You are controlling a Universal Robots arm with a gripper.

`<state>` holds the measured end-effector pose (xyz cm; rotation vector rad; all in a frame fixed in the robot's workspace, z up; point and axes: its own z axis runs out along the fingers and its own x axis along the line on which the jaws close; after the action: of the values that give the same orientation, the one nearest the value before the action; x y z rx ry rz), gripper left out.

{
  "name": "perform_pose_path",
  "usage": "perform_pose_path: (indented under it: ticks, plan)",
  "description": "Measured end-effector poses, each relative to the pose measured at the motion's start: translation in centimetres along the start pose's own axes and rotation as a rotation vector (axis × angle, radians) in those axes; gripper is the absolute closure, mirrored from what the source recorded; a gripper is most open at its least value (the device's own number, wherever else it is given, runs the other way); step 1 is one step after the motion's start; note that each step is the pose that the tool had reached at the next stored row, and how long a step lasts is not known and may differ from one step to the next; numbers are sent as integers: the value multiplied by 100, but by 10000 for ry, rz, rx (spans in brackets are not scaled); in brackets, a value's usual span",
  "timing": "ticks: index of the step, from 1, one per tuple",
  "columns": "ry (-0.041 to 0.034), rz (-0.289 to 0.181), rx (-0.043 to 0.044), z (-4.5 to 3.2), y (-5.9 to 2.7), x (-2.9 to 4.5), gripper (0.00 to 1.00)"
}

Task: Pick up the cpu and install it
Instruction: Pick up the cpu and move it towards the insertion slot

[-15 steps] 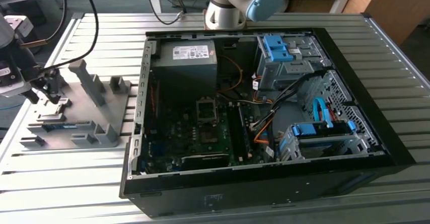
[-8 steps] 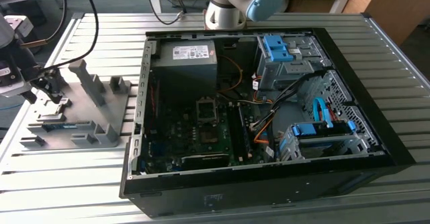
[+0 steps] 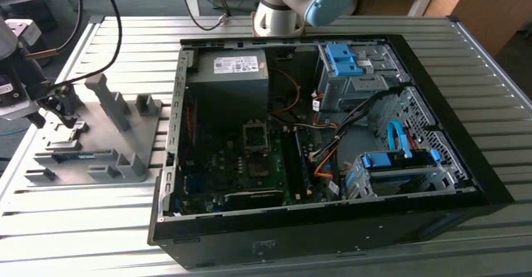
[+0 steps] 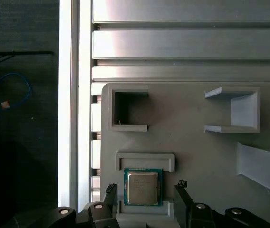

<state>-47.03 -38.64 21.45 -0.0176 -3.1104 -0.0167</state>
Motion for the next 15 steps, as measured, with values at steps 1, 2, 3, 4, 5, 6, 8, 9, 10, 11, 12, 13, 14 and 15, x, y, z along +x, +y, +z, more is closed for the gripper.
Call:
perform_pose_path:
  ticks: [1,2,3,4,5,6,8,9,10,11,12,13,14,15]
  plan:
    - [0,0,0,0,0,0,42]
    - [0,0,-1,0,0,0,40]
    - [0,1,-2,0,0,0,40]
    - [0,0,-2,0,0,0,40]
    - [-1,0,-3,0,0,0,35]
    - [0,0,-3,0,0,0,35]
    - [1,0,-3,0,-2,0,35]
    - [0,-2,-4,2,-9,0,35]
    - [0,-1,-12,4,-24,0,35]
    - [1,-1,-17,9,-40,-1,35]
    - [0,-1,-27,19,-56,-2,35]
    - [-1,-2,-45,31,-66,-4,35]
    - [-1,-3,-72,46,-70,-9,35]
    - [1,-4,-116,56,-71,-15,35]
